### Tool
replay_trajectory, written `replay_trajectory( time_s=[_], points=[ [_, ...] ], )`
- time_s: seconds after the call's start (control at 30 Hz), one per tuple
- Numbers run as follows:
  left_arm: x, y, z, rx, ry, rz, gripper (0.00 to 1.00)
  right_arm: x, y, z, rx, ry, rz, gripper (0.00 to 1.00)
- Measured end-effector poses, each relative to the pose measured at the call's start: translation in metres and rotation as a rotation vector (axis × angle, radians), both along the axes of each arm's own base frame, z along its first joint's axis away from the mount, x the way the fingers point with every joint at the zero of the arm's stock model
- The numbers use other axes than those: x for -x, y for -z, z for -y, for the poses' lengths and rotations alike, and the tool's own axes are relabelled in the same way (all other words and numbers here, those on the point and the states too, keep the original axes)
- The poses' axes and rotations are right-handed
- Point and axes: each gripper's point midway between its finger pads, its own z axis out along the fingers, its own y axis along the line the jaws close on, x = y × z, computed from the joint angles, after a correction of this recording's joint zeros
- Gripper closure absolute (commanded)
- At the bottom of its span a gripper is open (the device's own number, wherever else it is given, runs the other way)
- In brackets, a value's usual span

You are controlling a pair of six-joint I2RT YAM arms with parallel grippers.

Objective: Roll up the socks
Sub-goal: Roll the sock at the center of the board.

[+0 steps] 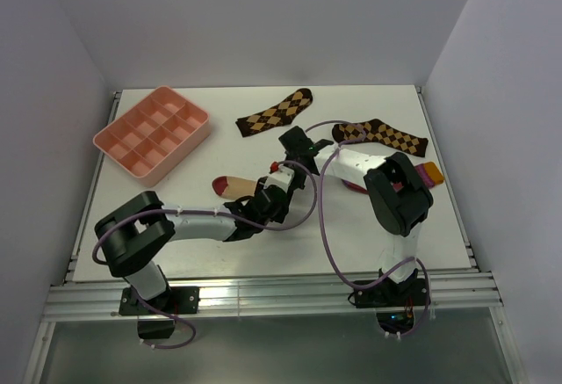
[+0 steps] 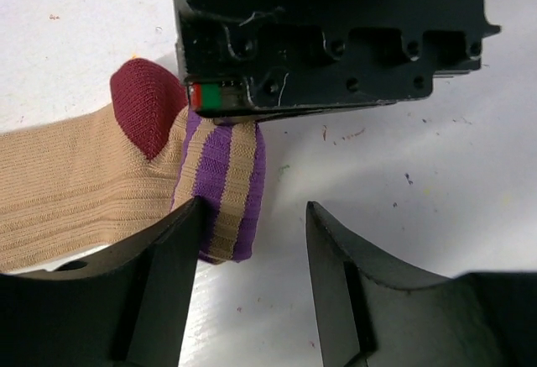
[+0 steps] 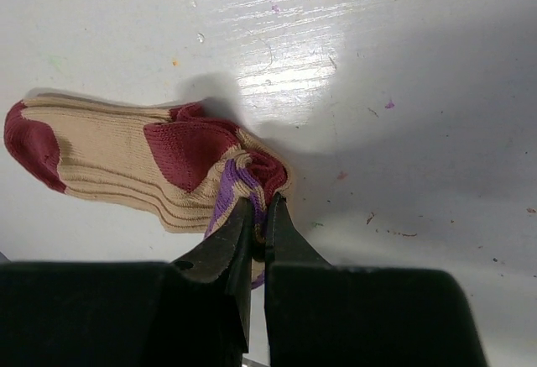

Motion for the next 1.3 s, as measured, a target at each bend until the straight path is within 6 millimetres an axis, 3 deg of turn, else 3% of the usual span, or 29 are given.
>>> replay_trajectory(
  time_s=[0.17, 0.27, 0.47, 0.5, 0.63, 0.9, 1.1, 1.3],
  points=[
    [-0.007, 0.007, -0.002, -0.032, -0.041, 0.026, 0.46, -0.002, -0.001, -0.002, -0.009, -0.002, 0.007, 1.00],
    [-0.010, 0.010, -0.006, -0.046, -0.072, 0.037, 0.53, -0.003, -0.002, -0.005, -0.022, -0.006, 0.013, 1.00],
    [-0.014, 0.013, -0.013, -0.048, -0.130, 0.046, 0.83, -0.006, -0.001, -0.010, -0.063, -0.013, 0.038, 0.99],
    [-0.014, 0.013, -0.013, -0.044, -0.134, 0.045, 0.90, -0.006, -0.001, -0.010, -0.070, -0.014, 0.044, 0.96],
    [-0.015, 0.012, -0.013, -0.016, -0.147, 0.031, 0.99, -0.007, -0.005, -0.011, -0.097, -0.009, 0.064, 0.83],
    [-0.023, 0.008, -0.033, 0.170, -0.183, -0.088, 0.99, -0.013, -0.038, -0.011, -0.180, 0.006, 0.141, 0.38],
    [-0.028, 0.007, -0.048, 0.374, -0.193, -0.230, 0.99, -0.026, -0.073, -0.014, -0.255, 0.018, 0.243, 0.30],
    [-0.027, 0.006, -0.065, 0.603, -0.212, -0.372, 0.99, -0.021, -0.061, -0.015, -0.272, 0.008, 0.230, 0.28]
  ],
)
